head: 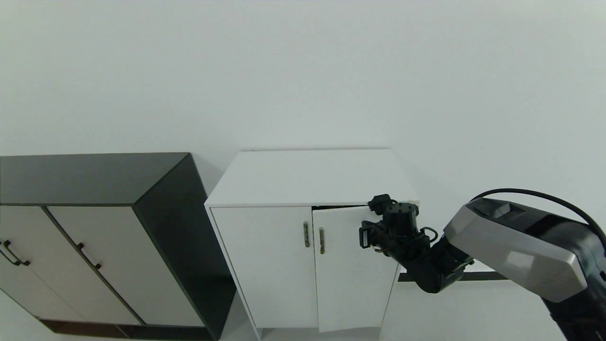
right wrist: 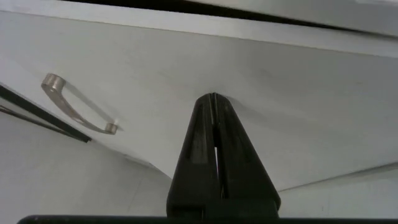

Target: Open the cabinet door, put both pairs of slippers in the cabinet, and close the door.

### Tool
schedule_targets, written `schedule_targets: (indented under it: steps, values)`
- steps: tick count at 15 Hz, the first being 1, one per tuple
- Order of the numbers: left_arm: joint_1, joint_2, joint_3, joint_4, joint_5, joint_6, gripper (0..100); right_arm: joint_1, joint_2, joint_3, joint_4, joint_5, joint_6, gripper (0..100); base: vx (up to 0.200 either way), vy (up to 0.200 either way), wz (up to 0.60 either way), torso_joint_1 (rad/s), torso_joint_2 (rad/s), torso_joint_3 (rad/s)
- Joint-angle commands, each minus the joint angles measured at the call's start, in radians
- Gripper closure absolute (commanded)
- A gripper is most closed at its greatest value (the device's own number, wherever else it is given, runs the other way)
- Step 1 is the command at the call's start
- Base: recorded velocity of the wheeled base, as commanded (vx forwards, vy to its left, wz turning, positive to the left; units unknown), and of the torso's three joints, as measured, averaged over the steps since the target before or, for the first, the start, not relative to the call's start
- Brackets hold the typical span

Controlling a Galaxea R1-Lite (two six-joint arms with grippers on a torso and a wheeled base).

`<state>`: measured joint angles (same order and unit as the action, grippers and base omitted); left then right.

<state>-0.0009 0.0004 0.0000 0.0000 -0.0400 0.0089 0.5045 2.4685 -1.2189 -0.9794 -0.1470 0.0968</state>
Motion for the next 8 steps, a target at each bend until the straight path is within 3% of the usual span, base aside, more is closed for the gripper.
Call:
schedule_targets:
  steps: [1,8]
  values:
    - [-0.001,0.001,0.000,0.000,0.000,0.000,100,-0.007,0.006,-0.033,0.011,0.000,0.000,100,0.000,0.000,0.00,0.000,0.00,0.000]
    - [0.001,0.001,0.000,0.000,0.000,0.000,100,-0.007,0.020,-0.077,0.045,-0.002,0.000,100,0.000,0.000,0.00,0.000,0.00,0.000]
